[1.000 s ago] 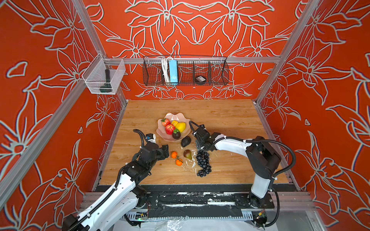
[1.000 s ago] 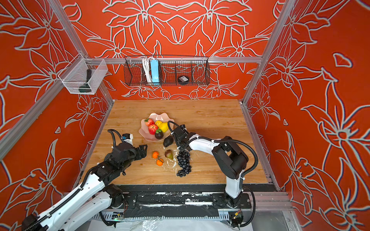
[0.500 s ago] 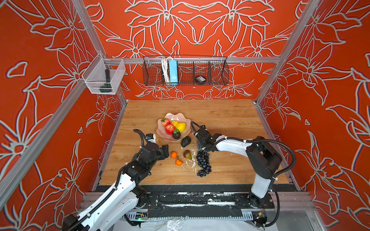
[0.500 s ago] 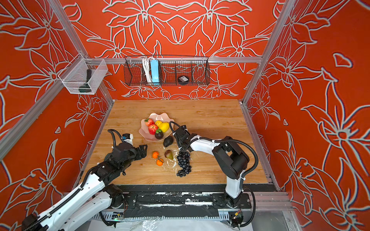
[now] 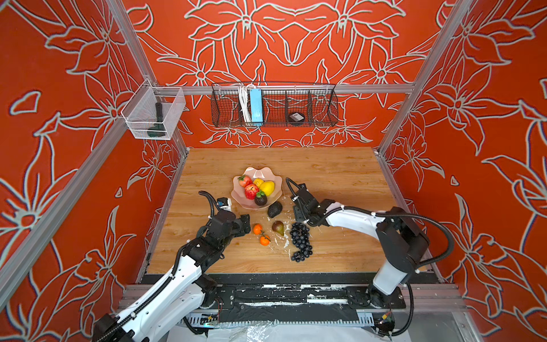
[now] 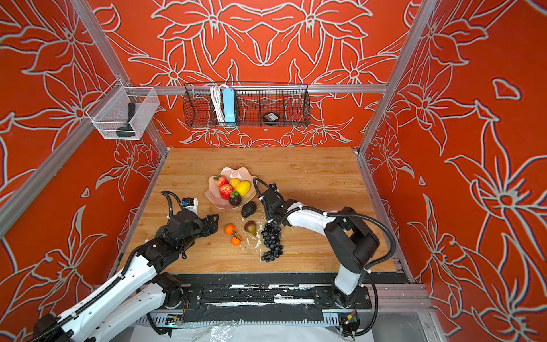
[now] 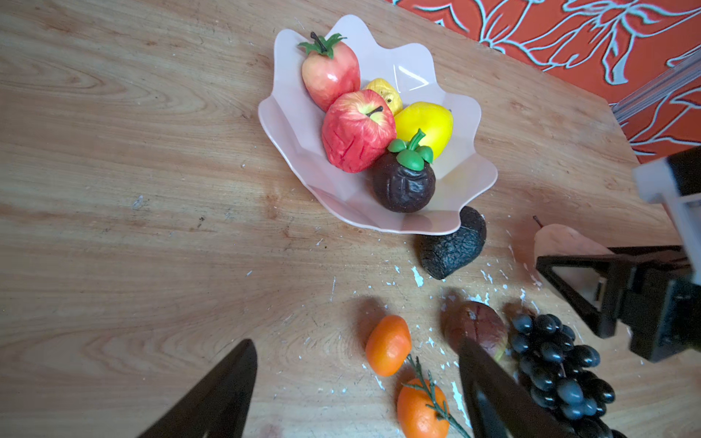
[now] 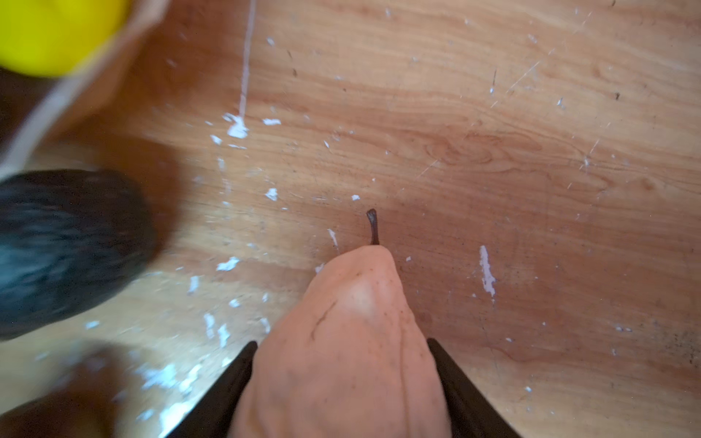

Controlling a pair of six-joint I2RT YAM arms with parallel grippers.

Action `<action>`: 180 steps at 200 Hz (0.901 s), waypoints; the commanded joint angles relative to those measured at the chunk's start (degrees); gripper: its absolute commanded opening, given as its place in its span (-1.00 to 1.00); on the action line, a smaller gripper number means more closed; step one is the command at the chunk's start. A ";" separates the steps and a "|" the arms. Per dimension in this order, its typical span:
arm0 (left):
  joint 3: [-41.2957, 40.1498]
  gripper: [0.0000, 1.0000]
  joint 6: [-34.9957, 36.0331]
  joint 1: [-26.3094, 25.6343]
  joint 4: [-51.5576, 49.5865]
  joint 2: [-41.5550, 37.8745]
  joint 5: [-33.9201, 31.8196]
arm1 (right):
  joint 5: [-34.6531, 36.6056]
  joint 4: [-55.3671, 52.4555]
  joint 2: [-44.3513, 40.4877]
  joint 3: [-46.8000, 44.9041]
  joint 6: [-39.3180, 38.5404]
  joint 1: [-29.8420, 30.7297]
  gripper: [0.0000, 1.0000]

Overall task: Arrange fruit in a fruit bowl
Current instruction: Pick up the fruit from the center of the table, then place the fruit in the fruit bowl.

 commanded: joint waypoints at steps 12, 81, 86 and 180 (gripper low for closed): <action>5.54 0.67 -0.94 -0.15 1.44 6.01 9.34 | -9.63 8.72 -11.68 -5.10 -9.73 -0.24 0.25; 22.27 0.63 -4.85 -0.15 -3.36 17.72 30.23 | -24.62 34.37 -23.49 -21.35 -21.69 2.90 0.24; 22.98 0.62 -4.97 -0.15 -3.66 18.06 31.12 | -24.83 36.14 -23.65 -22.19 -22.33 3.32 0.24; 27.08 0.19 -5.75 -0.15 -7.55 24.31 34.41 | -25.49 53.63 -21.21 -27.34 -25.79 9.00 0.21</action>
